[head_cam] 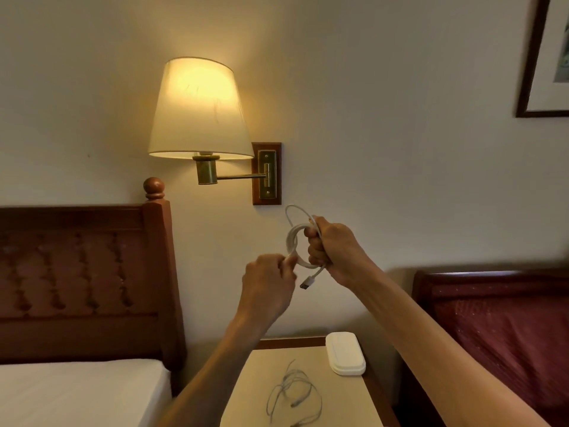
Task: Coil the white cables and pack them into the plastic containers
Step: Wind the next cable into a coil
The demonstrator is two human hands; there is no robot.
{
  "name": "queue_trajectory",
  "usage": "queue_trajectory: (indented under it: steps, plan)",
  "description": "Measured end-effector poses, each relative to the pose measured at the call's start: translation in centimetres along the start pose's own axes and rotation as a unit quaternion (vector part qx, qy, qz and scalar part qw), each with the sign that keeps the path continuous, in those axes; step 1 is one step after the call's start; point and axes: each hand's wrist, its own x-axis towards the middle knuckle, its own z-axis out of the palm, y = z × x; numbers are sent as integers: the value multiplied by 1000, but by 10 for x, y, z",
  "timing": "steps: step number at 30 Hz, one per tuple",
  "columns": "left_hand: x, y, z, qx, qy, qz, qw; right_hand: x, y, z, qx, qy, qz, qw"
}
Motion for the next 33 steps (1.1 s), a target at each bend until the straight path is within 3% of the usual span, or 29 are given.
queue_trajectory:
  steps: [4,7,10,13,15,18,20,33]
  plan:
    - [-20,-23,14,151,19,37,988,6,-12,-8,33,21,-24,999]
    - [-49,-37,33,66,-20,22,997,12,-21,-10,21,10,-40,999]
    - [-47,-42,30,-25,-148,-57,987,15,-18,-7,-19,-22,-33,999]
    - [-26,-29,-8,-54,-327,-163,929,13,-15,-8,-52,-58,-22,997]
    - [-7,-20,-35,-46,-305,-168,936,10,-14,-10,-66,-83,-15,994]
    - [17,-13,-51,-135,-96,-117,979,2,-11,-5,-81,-114,-12,990]
    - [21,-4,-45,-236,-28,-68,969,-1,-10,1,-88,-126,-13,988]
    - [18,5,-32,-404,-190,-65,892,-12,-14,3,-87,-84,-33,992]
